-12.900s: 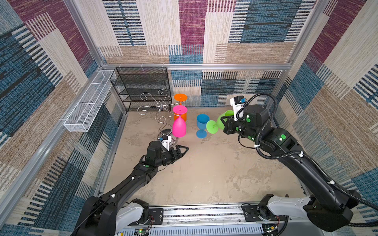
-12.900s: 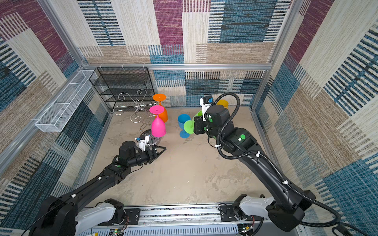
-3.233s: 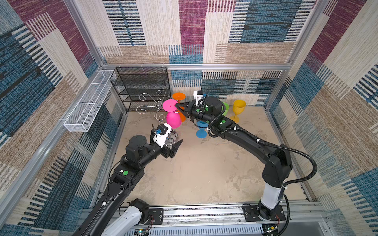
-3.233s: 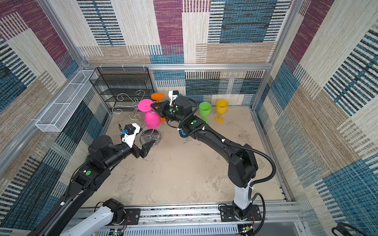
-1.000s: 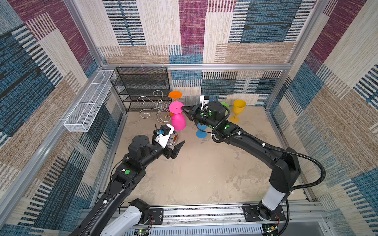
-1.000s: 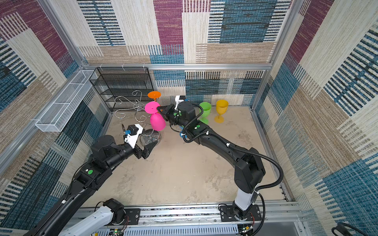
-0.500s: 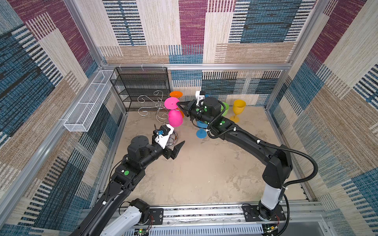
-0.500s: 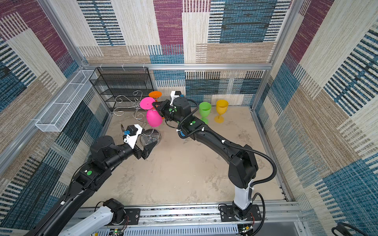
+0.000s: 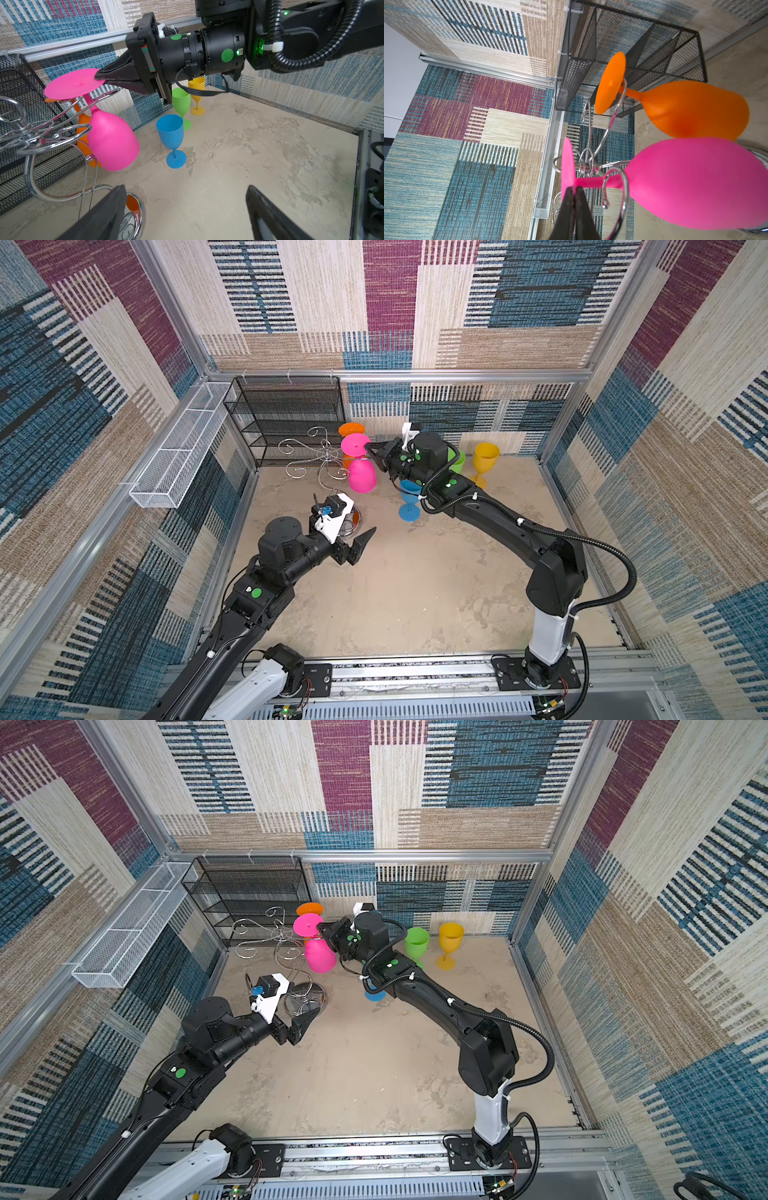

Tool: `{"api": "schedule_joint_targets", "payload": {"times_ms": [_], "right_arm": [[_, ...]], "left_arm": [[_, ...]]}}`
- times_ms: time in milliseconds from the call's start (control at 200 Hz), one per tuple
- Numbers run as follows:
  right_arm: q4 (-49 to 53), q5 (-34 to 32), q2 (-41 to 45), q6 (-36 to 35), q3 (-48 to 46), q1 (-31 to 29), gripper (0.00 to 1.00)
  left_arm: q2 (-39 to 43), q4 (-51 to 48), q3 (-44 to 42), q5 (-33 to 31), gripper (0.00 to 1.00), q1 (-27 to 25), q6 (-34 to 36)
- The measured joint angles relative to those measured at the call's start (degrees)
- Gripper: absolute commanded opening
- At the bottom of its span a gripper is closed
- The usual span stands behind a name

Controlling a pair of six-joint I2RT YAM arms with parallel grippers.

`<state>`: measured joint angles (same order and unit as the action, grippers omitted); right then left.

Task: Take the wine glass off the wine glass rack

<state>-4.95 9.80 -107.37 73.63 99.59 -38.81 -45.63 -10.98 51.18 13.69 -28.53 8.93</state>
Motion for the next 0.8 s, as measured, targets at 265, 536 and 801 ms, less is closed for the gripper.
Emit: {"api": "schedule_joint_targets", "payload": {"times_ms": [265,536,801], "right_arm": [[-2.21,-1.44,4.31,1.51,-5.73,2.14,0.00],[-3.23,-2.93,5.70,2.19,-7.48,2.58,0.00],[-3.34,-2.86,5.84,2.14,-7.45,2.49,0.00]], "left_arm": [[-0.13,0.00,0.00,-0.02,0.93,-0.09,0.00],[-0.39,-0.02,0.00,-0.02,0.93,-0.24,0.00],[-0.39,-0.02,0.00,-0.13,0.92,-0.35,0.00]]}}
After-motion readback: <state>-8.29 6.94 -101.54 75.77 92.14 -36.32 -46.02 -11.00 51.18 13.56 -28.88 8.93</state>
